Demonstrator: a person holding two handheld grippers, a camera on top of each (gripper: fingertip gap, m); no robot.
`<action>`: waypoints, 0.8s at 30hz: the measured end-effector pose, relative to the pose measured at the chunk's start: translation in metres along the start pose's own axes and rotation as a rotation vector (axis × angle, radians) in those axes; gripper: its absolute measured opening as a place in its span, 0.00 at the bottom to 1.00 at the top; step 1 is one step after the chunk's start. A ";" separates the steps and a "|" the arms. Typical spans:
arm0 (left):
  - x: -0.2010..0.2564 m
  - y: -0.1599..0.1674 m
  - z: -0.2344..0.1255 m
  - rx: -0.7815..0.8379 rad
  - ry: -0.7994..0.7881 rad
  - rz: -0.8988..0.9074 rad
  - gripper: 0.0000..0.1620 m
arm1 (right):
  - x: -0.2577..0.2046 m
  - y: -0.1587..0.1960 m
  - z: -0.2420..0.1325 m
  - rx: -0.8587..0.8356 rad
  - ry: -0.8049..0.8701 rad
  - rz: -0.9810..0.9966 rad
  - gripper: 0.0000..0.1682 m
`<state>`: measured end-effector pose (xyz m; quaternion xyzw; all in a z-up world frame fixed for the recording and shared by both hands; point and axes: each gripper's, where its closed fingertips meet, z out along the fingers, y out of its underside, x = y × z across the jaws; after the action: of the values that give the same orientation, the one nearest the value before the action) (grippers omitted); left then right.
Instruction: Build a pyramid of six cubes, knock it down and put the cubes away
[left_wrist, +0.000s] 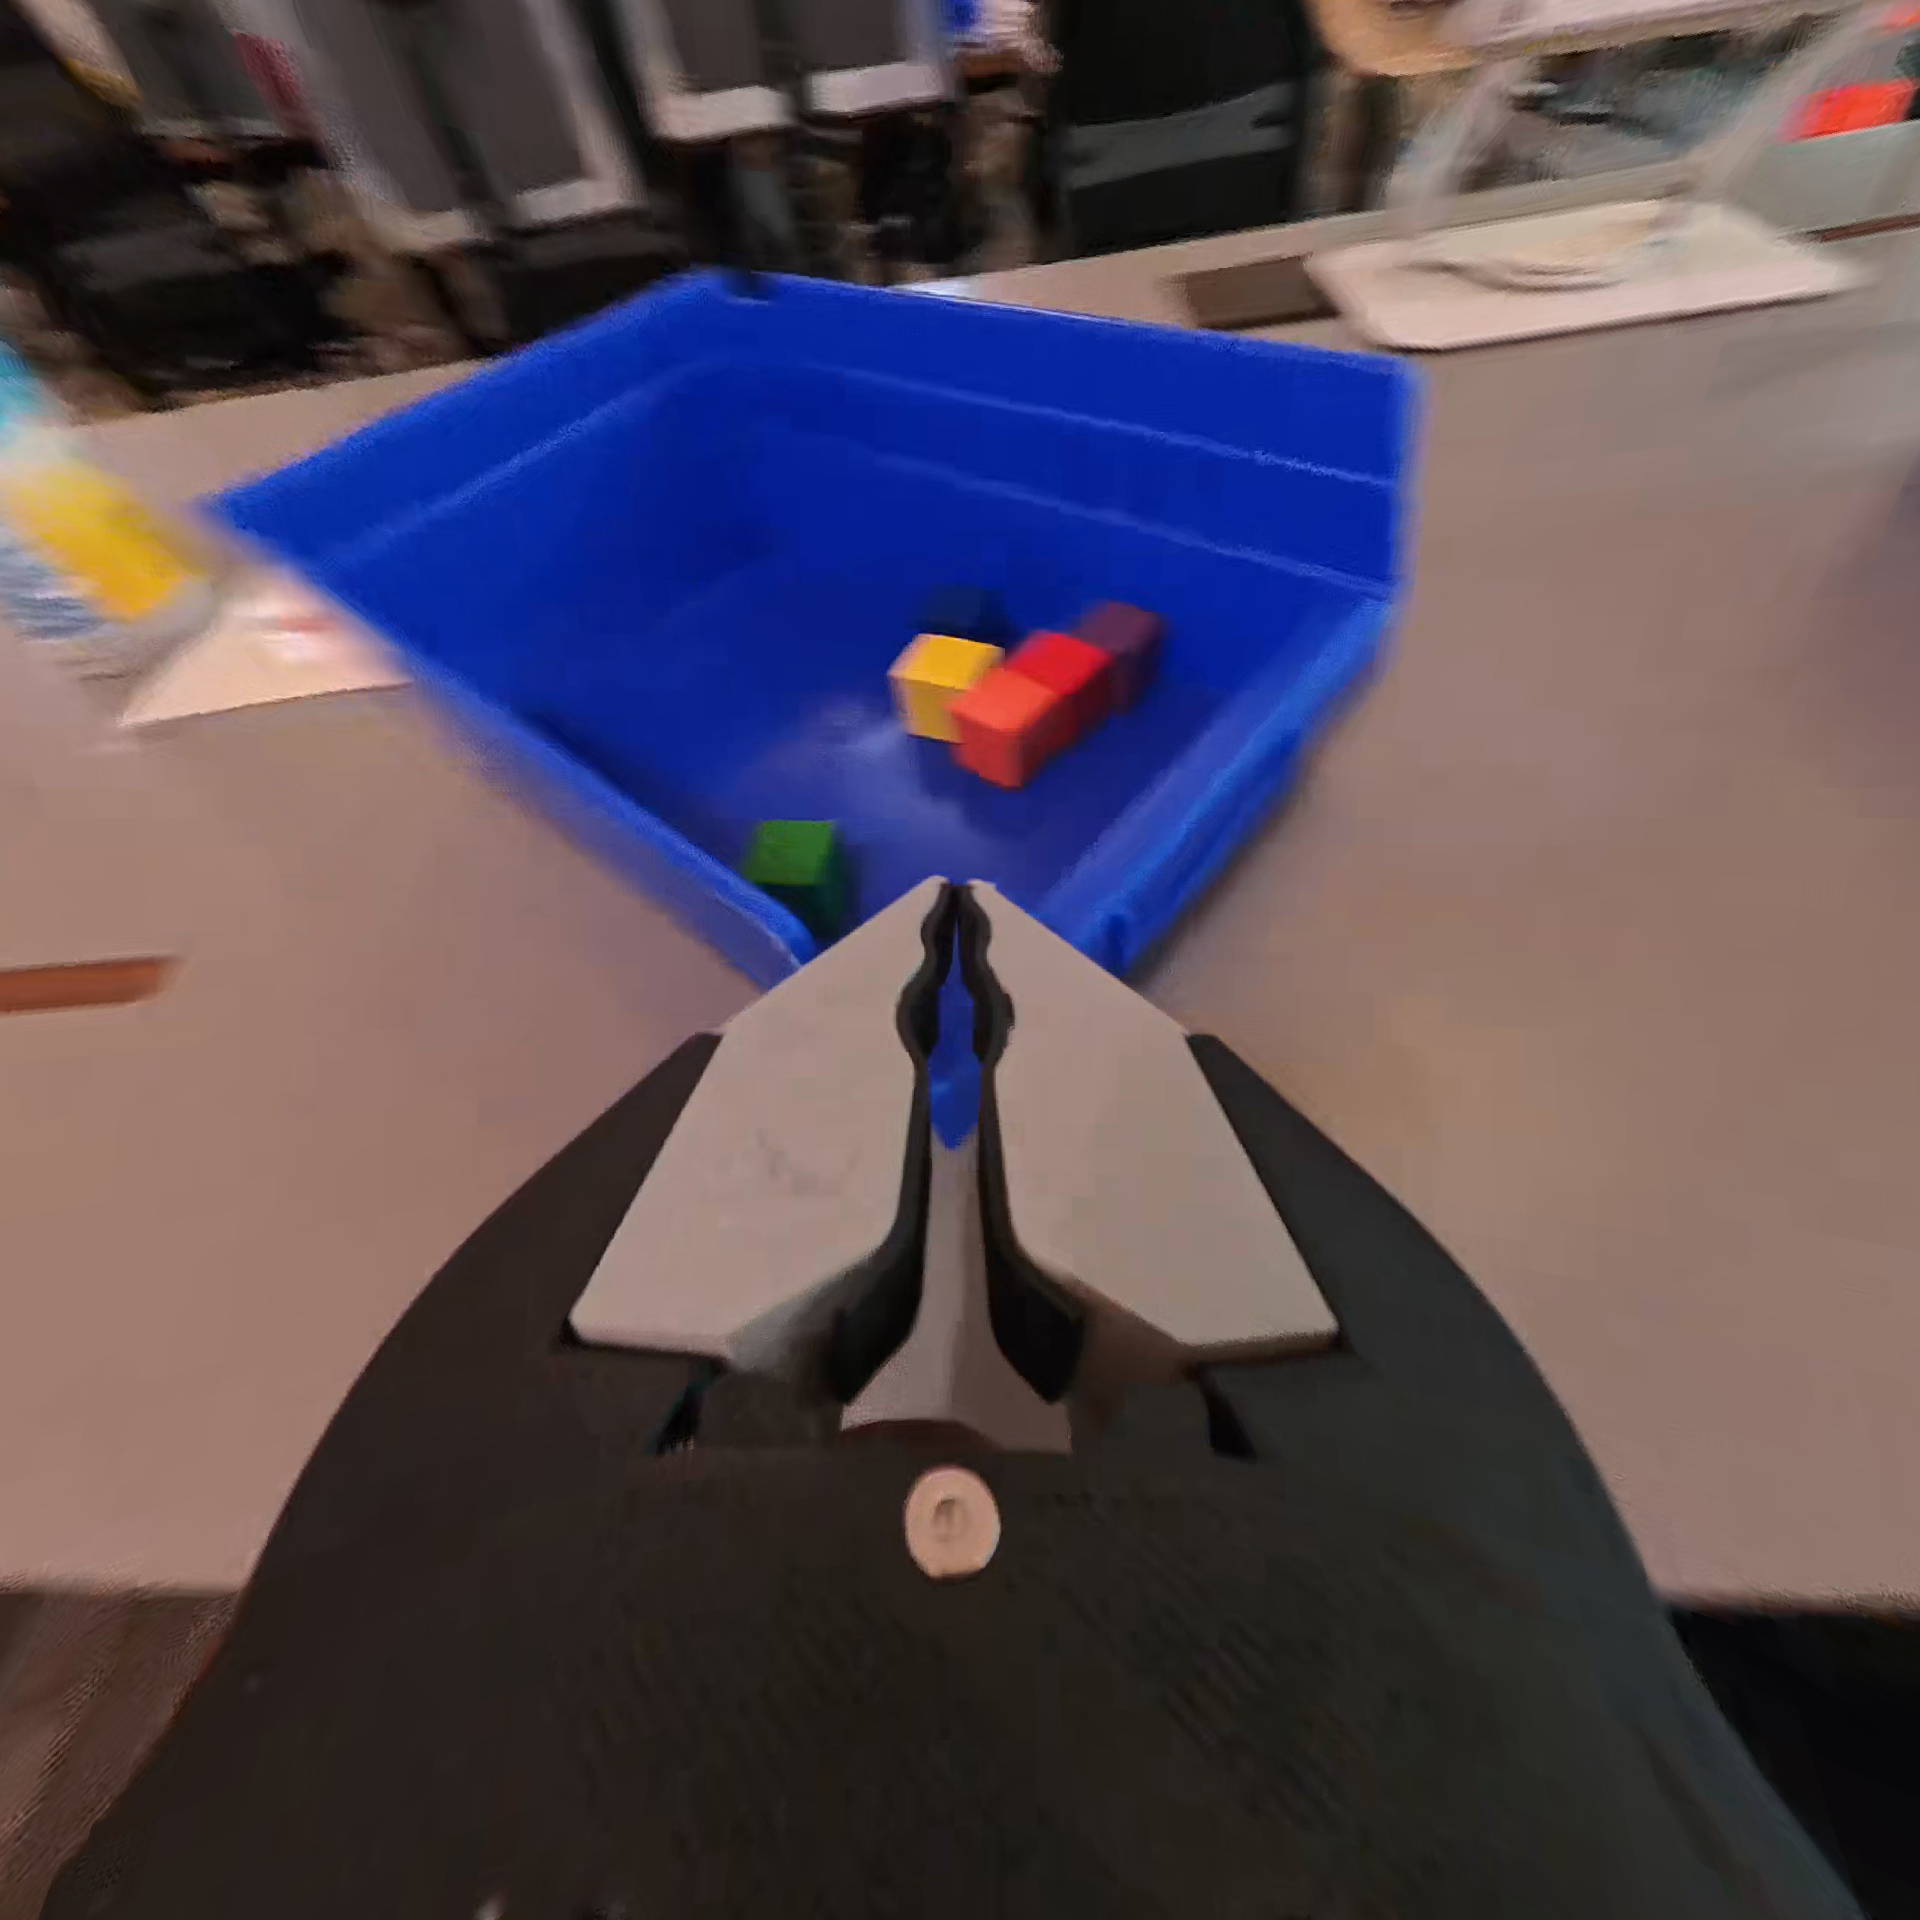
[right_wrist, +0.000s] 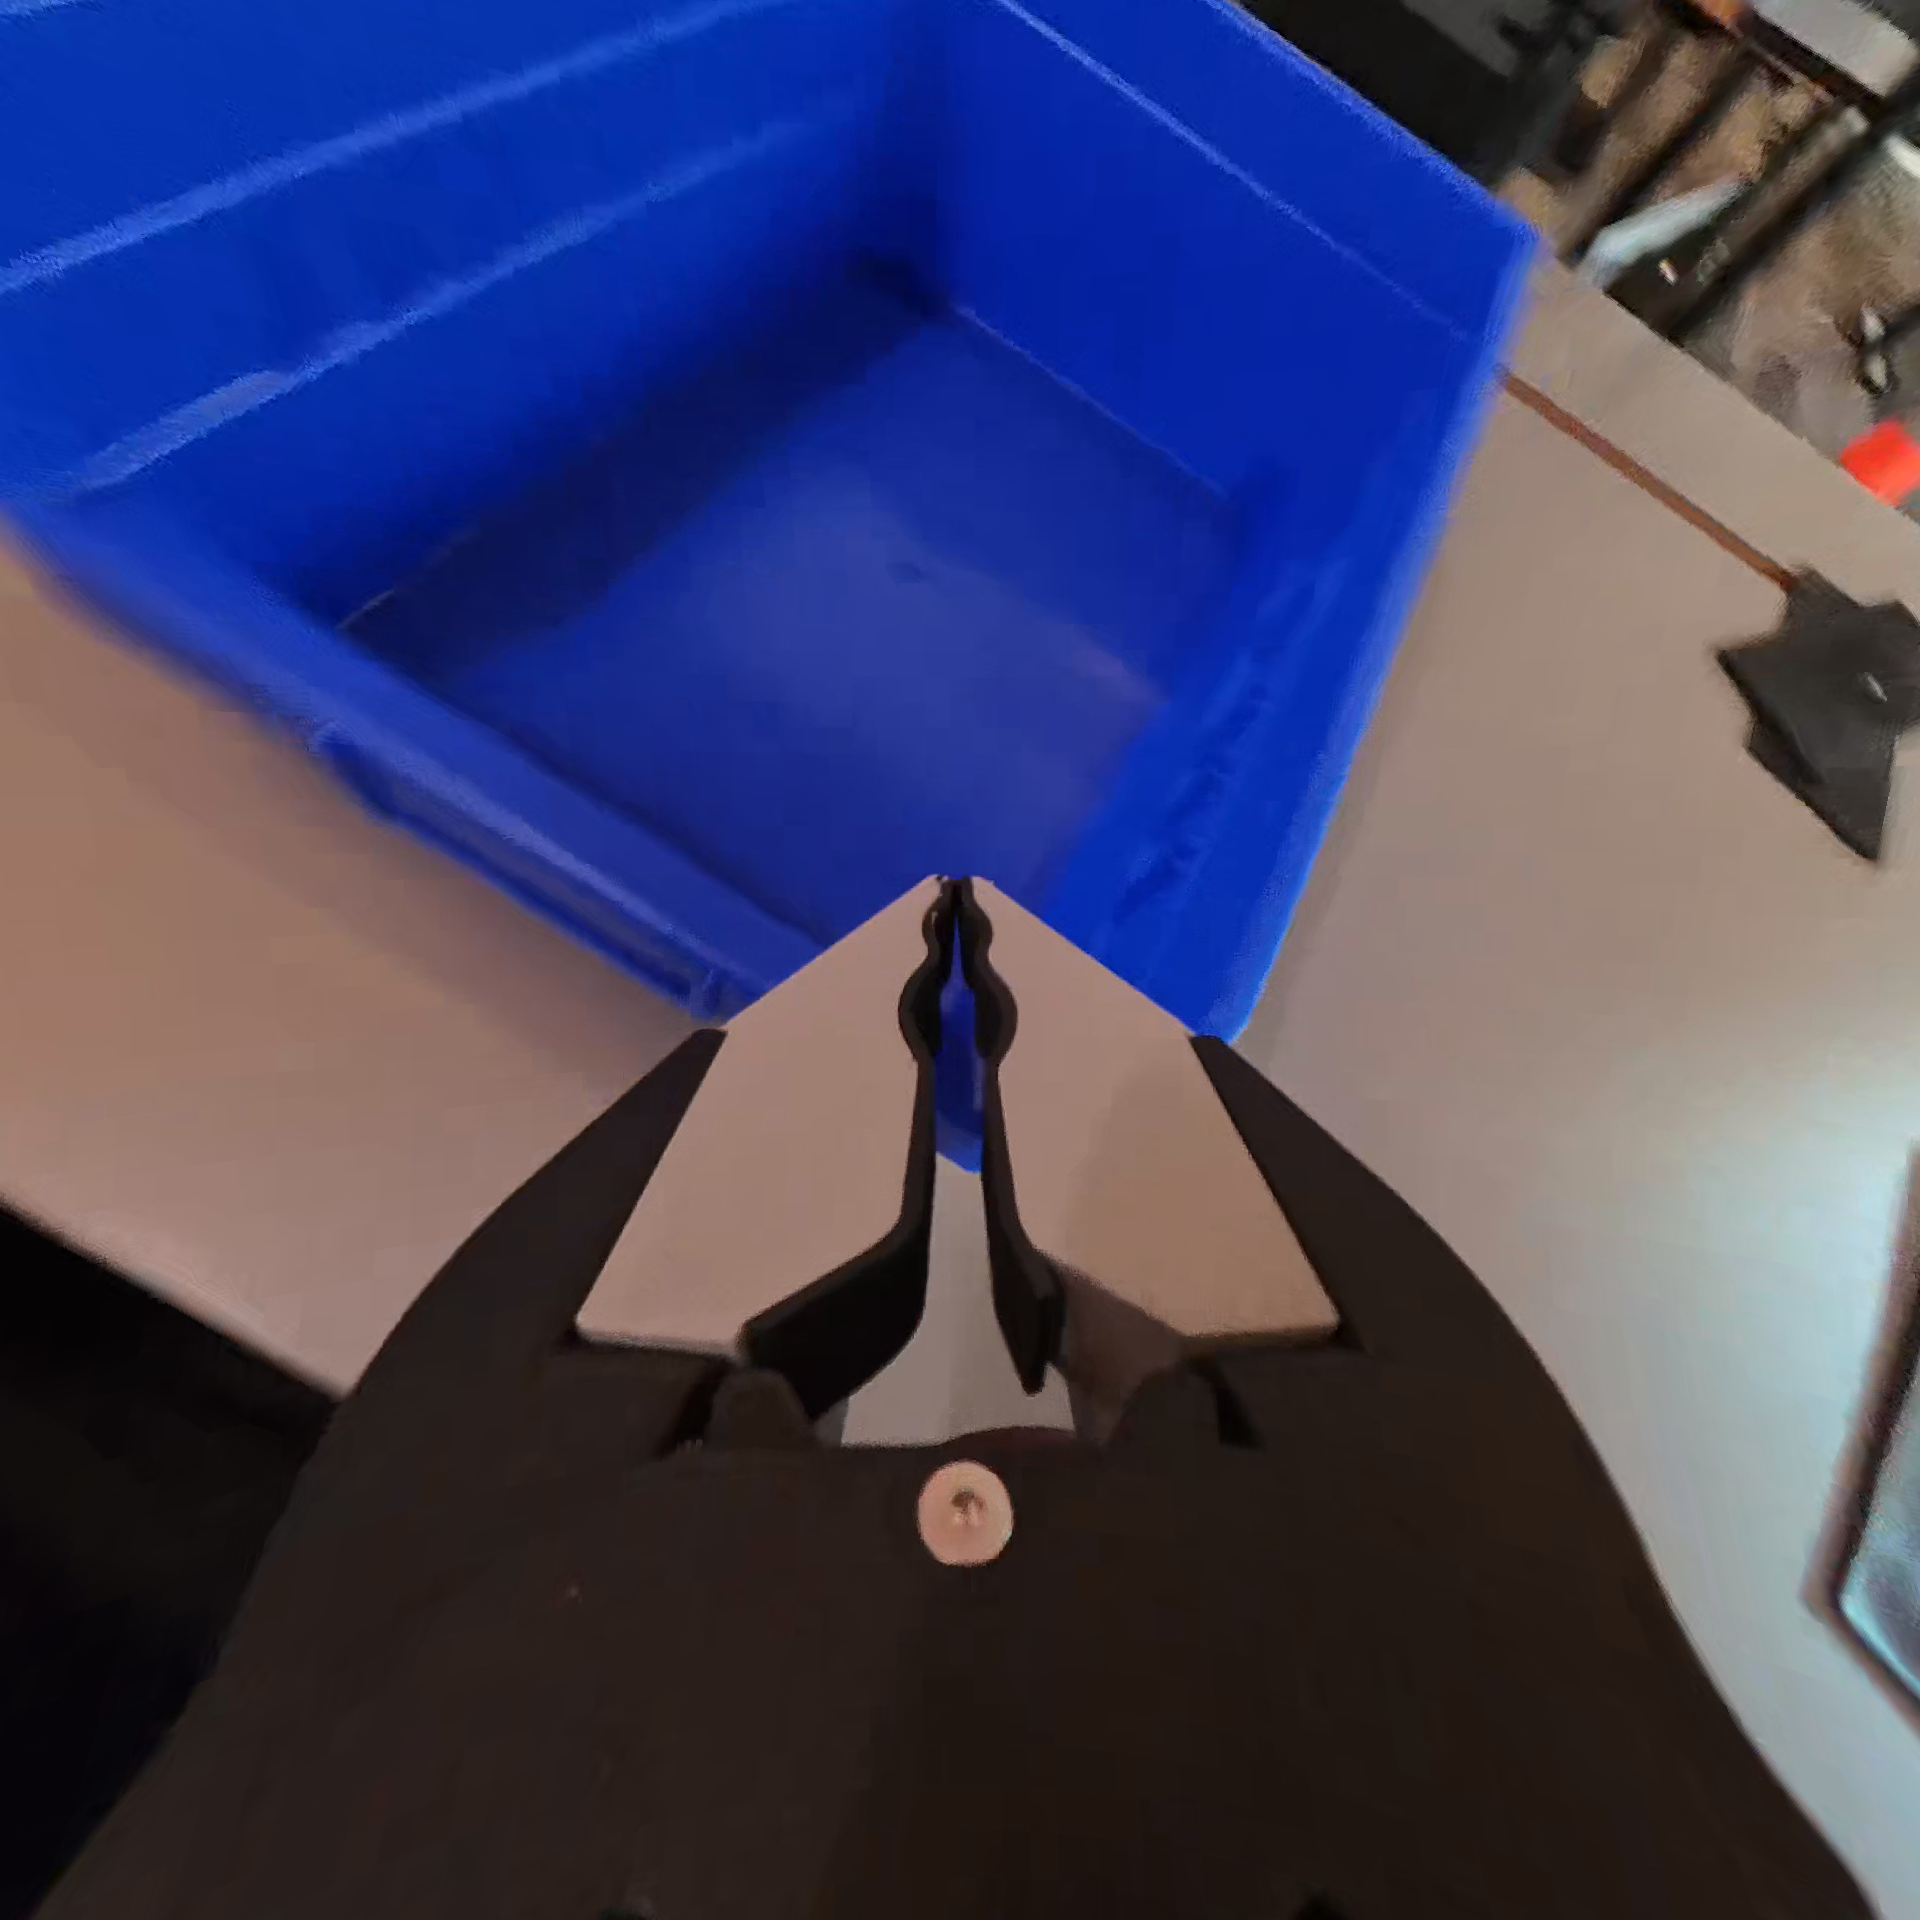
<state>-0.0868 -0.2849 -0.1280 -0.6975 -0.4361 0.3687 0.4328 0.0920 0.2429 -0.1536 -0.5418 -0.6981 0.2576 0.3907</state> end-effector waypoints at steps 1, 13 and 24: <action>-0.028 -0.005 -0.003 0.033 -0.109 -0.010 0.00 | 0.015 0.007 0.004 -0.021 0.007 0.047 0.00; 0.073 -0.037 -0.004 0.019 0.284 -0.063 0.48 | -0.079 -0.042 -0.031 0.253 -0.313 0.033 0.31; 0.065 -0.016 0.081 -0.154 0.041 0.044 0.08 | -0.076 -0.045 0.027 0.153 -0.096 0.038 0.05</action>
<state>-0.1413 -0.1982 -0.1502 -0.7453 -0.4389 0.3293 0.3787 0.0524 0.1590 -0.1541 -0.5105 -0.6840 0.3431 0.3921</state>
